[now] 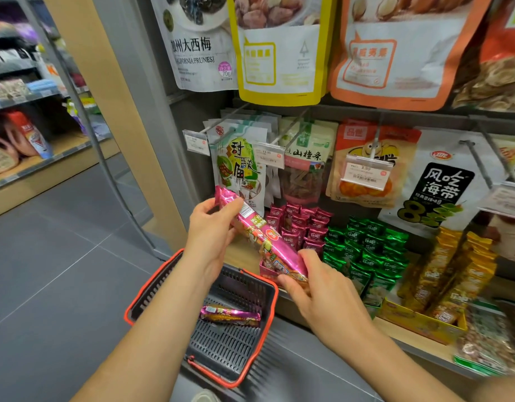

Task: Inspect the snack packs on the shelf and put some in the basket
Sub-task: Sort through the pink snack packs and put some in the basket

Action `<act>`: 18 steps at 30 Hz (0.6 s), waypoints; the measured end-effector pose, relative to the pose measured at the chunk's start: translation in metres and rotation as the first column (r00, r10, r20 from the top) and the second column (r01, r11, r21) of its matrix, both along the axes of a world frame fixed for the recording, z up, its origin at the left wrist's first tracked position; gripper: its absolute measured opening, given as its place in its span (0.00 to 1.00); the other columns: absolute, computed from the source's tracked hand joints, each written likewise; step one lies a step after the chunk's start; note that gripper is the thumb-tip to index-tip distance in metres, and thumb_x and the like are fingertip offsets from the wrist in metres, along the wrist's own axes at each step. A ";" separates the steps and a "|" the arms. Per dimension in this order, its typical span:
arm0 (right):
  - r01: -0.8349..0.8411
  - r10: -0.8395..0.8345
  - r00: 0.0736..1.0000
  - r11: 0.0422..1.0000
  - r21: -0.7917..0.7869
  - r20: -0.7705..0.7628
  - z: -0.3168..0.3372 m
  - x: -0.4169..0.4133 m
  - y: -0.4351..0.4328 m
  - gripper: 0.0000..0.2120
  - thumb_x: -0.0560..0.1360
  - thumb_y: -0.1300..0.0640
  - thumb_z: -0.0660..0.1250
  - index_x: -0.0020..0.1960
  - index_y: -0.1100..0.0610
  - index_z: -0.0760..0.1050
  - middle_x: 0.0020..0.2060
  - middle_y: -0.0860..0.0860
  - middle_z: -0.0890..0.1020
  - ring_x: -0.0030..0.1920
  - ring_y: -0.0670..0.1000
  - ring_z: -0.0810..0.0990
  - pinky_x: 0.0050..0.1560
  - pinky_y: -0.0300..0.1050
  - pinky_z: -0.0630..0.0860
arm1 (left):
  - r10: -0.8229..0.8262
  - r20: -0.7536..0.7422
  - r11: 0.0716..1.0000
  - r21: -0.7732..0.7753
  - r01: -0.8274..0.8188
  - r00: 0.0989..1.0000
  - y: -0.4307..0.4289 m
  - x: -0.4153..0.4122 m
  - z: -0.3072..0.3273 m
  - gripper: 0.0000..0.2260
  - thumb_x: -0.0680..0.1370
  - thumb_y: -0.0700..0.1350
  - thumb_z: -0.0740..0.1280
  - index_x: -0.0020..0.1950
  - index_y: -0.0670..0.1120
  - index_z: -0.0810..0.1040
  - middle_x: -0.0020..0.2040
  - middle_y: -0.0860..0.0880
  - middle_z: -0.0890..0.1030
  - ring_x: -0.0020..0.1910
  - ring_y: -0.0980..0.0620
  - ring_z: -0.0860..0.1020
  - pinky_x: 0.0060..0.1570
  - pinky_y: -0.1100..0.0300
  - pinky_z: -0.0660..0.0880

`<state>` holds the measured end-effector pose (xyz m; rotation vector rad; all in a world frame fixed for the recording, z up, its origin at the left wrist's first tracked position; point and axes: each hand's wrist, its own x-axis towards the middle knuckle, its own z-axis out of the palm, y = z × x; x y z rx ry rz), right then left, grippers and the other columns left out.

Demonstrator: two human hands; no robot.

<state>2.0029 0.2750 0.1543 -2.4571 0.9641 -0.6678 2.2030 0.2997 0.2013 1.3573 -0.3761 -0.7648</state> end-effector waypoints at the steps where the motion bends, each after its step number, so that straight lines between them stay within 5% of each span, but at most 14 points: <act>1: 0.004 -0.005 1.000 1.000 0.006 0.018 0.000 0.000 0.001 0.12 0.79 0.40 0.58 0.55 0.46 0.62 0.41 0.43 0.75 0.38 0.48 0.76 0.37 0.47 0.74 | -0.006 -0.017 1.000 -0.006 0.006 1.000 -0.001 -0.001 -0.002 0.22 0.74 0.44 0.74 0.65 0.43 0.72 0.54 0.44 0.84 0.50 0.50 0.83 0.52 0.55 0.80; 9: -0.105 0.058 0.978 0.966 0.237 0.200 0.004 0.009 0.003 0.24 0.77 0.53 0.63 0.71 0.40 0.62 0.46 0.45 0.69 0.46 0.40 0.70 0.46 0.32 0.69 | -0.267 -0.012 0.962 0.060 0.268 0.963 -0.005 -0.034 -0.017 0.10 0.74 0.40 0.73 0.53 0.41 0.78 0.44 0.44 0.85 0.44 0.47 0.84 0.46 0.58 0.81; 12: -0.151 0.053 0.962 0.921 0.360 0.267 0.006 0.010 -0.001 0.28 0.77 0.56 0.61 0.73 0.36 0.60 0.49 0.45 0.69 0.48 0.37 0.71 0.47 0.28 0.69 | -0.371 -0.015 0.924 0.095 0.371 0.928 -0.004 -0.047 -0.022 0.13 0.74 0.42 0.74 0.56 0.39 0.78 0.44 0.44 0.84 0.44 0.45 0.81 0.55 0.45 0.77; 15: -0.191 0.049 0.950 0.874 0.447 0.309 0.009 0.010 -0.004 0.22 0.81 0.55 0.57 0.71 0.37 0.63 0.50 0.46 0.69 0.47 0.39 0.72 0.51 0.41 0.76 | -0.421 0.007 0.902 0.109 0.418 0.907 -0.003 -0.047 -0.024 0.14 0.73 0.42 0.74 0.55 0.39 0.78 0.42 0.46 0.84 0.42 0.47 0.82 0.54 0.43 0.78; 18: -0.216 0.078 0.957 0.832 0.510 0.278 0.011 0.009 -0.010 0.20 0.79 0.54 0.54 0.69 0.41 0.69 0.49 0.49 0.71 0.44 0.43 0.75 0.46 0.48 0.78 | -0.469 0.091 0.876 0.174 0.449 0.879 0.000 -0.041 -0.020 0.11 0.74 0.43 0.74 0.53 0.41 0.79 0.41 0.46 0.85 0.39 0.50 0.84 0.42 0.54 0.81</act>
